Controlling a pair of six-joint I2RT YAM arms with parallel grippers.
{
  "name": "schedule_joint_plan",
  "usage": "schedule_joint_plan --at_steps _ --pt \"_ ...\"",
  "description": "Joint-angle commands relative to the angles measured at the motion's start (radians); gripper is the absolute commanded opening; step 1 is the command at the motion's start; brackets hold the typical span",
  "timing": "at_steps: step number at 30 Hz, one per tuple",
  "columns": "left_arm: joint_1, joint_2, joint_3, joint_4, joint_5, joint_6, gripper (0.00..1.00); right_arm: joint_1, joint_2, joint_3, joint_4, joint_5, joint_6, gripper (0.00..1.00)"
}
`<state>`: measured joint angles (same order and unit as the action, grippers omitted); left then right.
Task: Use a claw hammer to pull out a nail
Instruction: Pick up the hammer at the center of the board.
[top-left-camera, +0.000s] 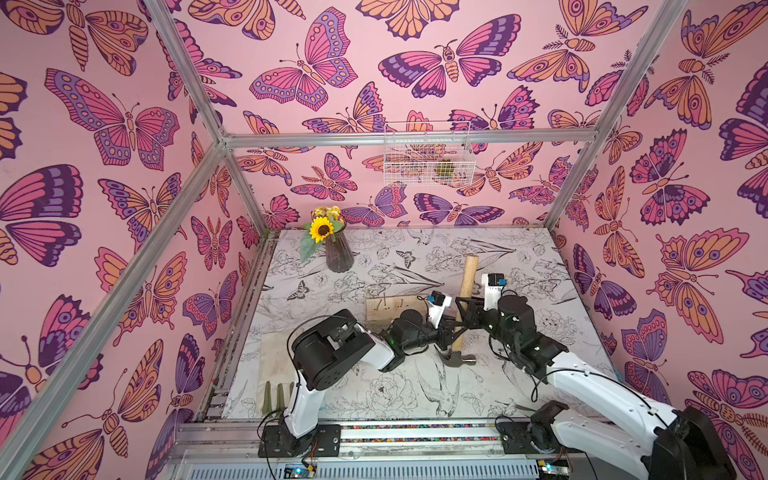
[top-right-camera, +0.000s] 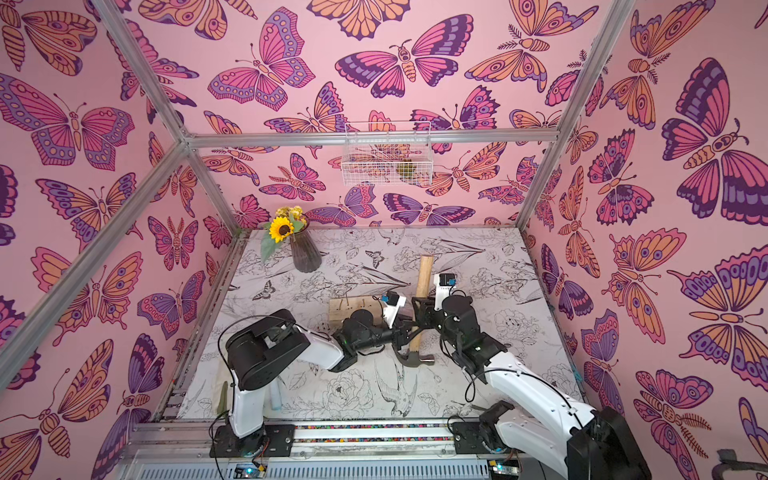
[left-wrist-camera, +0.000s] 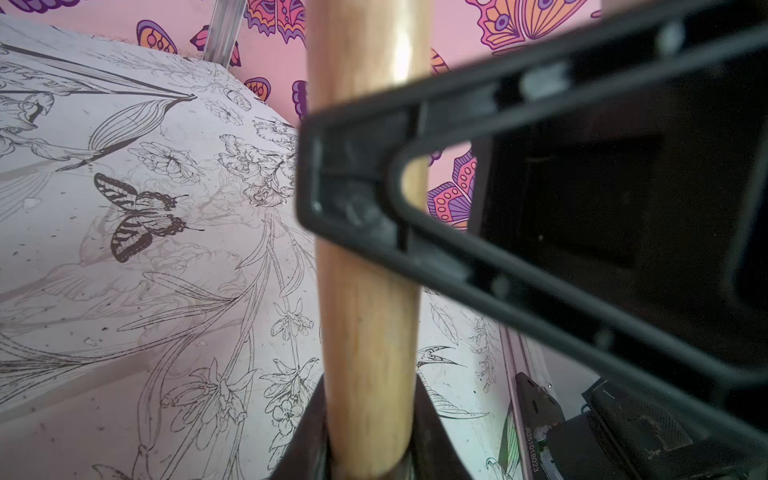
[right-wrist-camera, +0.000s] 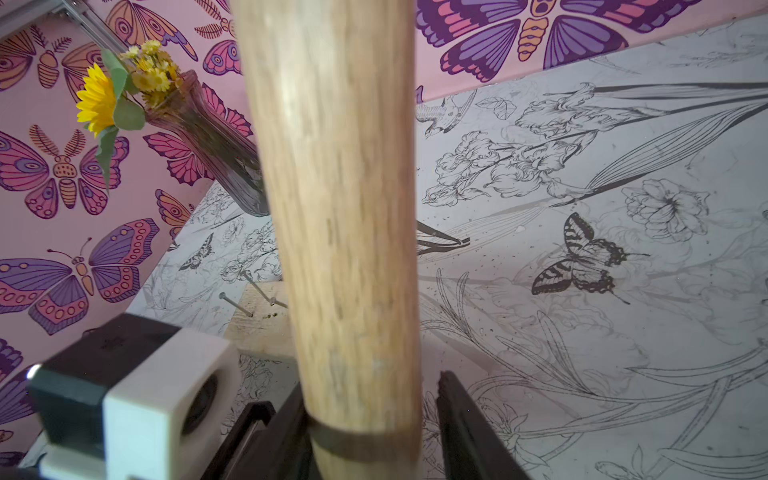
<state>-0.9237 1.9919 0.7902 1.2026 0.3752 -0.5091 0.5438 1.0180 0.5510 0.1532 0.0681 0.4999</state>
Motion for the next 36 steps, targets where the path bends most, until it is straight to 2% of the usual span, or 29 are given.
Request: schedule_joint_plan --at_steps 1,4,10,20,22,24,25,26,27,30,36 --pt "-0.014 -0.014 -0.023 0.006 0.021 0.086 0.00 -0.005 0.020 0.112 -0.134 0.111 -0.007 0.61" --pt "-0.018 -0.021 -0.019 -0.025 0.011 0.093 0.00 -0.005 0.071 0.220 -0.230 0.177 -0.017 0.66" --pt "-0.022 -0.044 -0.019 -0.065 -0.004 0.110 0.00 0.001 0.196 0.415 -0.387 0.256 -0.024 0.66" --pt "-0.027 -0.064 -0.017 -0.101 -0.017 0.130 0.00 0.044 0.323 0.556 -0.452 0.328 -0.046 0.62" --pt "-0.027 -0.068 -0.021 -0.101 -0.020 0.132 0.00 0.045 0.336 0.559 -0.457 0.335 -0.059 0.55" --pt "-0.026 -0.068 -0.023 -0.101 -0.021 0.128 0.00 0.044 0.339 0.553 -0.442 0.322 -0.083 0.53" --pt "-0.027 -0.069 -0.021 -0.101 -0.019 0.127 0.00 0.044 0.342 0.552 -0.441 0.313 -0.093 0.46" --pt "-0.027 -0.068 -0.023 -0.101 -0.019 0.127 0.00 0.044 0.346 0.556 -0.446 0.309 -0.098 0.31" --pt "-0.027 -0.069 -0.023 -0.101 -0.021 0.125 0.00 0.045 0.349 0.558 -0.451 0.304 -0.101 0.20" --pt "-0.027 -0.073 -0.029 -0.100 -0.021 0.126 0.00 0.045 0.353 0.560 -0.459 0.303 -0.114 0.00" --pt "-0.027 -0.086 -0.046 -0.094 -0.031 0.127 0.00 0.043 0.327 0.522 -0.432 0.322 -0.094 0.00"
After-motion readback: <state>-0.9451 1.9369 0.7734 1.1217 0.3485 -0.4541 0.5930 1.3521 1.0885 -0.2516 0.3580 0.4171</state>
